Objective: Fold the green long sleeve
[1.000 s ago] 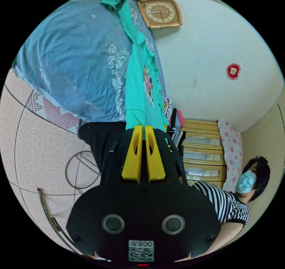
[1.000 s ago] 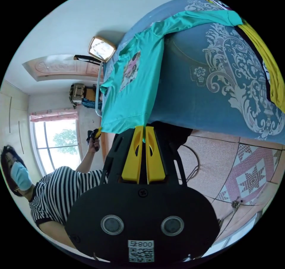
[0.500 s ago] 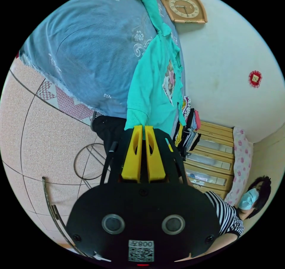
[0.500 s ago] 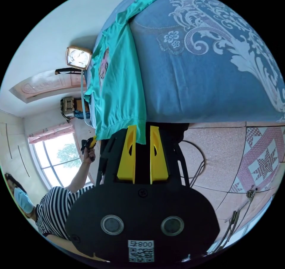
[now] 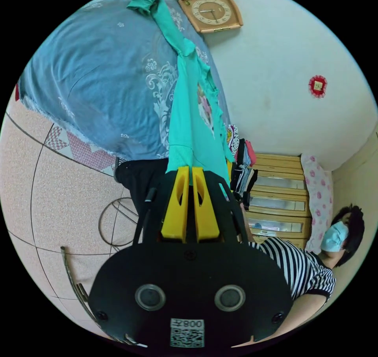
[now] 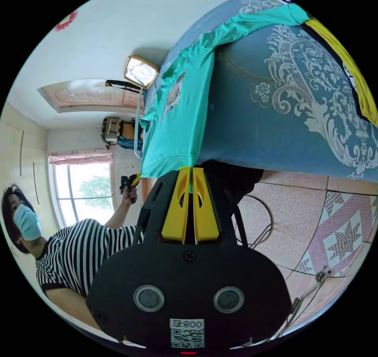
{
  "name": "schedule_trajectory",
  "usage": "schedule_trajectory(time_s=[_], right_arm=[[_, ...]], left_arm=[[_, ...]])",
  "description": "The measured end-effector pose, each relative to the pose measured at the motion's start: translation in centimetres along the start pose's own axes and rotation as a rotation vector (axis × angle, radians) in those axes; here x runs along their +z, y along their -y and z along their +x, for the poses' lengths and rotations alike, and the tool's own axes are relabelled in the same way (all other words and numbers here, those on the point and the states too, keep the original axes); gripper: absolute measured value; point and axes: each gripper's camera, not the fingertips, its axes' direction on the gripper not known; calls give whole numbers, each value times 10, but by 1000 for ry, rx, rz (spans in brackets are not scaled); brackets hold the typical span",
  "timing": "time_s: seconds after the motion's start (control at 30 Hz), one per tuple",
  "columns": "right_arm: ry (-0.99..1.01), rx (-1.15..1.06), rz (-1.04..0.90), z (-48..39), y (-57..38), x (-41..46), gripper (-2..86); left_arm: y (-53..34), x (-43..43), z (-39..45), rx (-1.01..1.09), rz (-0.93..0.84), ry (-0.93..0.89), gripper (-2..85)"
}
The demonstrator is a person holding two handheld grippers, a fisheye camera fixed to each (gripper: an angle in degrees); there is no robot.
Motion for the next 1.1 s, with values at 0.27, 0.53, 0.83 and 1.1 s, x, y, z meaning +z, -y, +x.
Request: schedule_trajectory(time_s=[0.27, 0.53, 0.83, 1.1], right_arm=[[5, 181, -85, 49, 48, 63, 7], [-134, 225, 70, 34, 92, 26, 19], [-234, -180, 55, -88, 358, 74, 39], [-439, -460, 10, -194, 563, 165, 58]], left_arm=[[47, 71, -54, -167, 2, 37, 22], [126, 81, -26, -33, 115, 231, 35], [375, 224, 55, 320, 20, 362, 58], [581, 353, 96, 481, 39, 603, 73]])
